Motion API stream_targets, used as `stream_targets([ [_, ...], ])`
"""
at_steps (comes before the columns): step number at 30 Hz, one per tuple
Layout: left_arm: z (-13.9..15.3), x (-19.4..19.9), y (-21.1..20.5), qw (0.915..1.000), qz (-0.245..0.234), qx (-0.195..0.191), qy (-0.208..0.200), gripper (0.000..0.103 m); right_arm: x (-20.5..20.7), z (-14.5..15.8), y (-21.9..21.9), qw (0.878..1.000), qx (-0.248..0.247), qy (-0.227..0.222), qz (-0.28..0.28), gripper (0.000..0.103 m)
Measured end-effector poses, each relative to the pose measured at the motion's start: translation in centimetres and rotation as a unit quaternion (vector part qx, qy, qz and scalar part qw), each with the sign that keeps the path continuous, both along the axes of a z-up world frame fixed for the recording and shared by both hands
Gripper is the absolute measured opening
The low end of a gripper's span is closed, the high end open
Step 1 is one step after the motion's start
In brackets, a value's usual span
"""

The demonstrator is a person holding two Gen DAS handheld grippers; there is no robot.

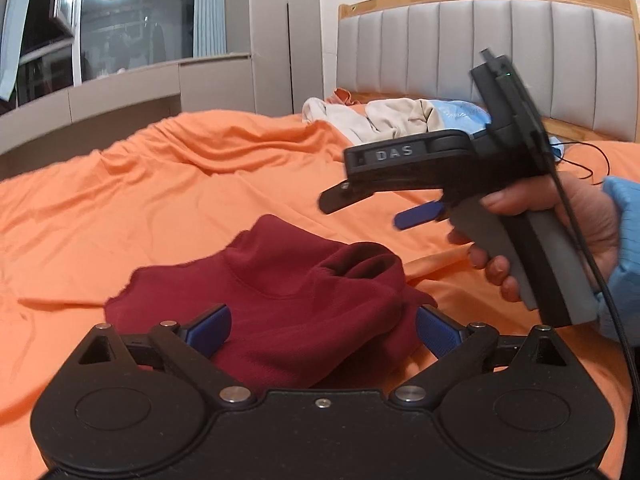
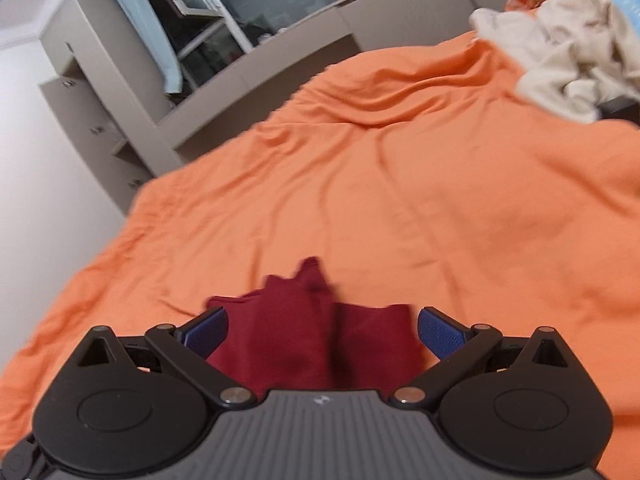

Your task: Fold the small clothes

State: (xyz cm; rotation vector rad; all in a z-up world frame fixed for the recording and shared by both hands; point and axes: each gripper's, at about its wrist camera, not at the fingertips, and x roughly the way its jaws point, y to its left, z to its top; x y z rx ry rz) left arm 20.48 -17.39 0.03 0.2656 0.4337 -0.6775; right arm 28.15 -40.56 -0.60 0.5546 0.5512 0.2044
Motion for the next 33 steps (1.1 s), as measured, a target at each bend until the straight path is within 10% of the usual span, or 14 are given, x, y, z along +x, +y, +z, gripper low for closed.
stream_targets([
  [9, -0.1, -0.2, 0.7, 0.9999, 0.004, -0.003, -0.011, 0.099, 0.2, 0.0, 2.2, 0.998, -0.052, -0.013, 0.019, 0.092],
  [18, -0.3, -0.2, 0.4, 0.9999, 0.004, 0.002, -0.011, 0.096, 0.7, -1.0, 2.7, 0.998, -0.058, 0.012, 0.021, 0.051],
  [23, -0.3, -0.1, 0.6, 0.9999, -0.003, -0.007, -0.01, 0.082, 0.5, -1.0, 2.8, 0.998, -0.064, 0.01, 0.022, 0.02],
  [33, -1.0, 0.1, 0.5, 0.9994, -0.03, -0.016, -0.006, 0.025, -0.6, 0.4, 2.4, 0.998, -0.059, -0.024, 0.007, 0.009],
])
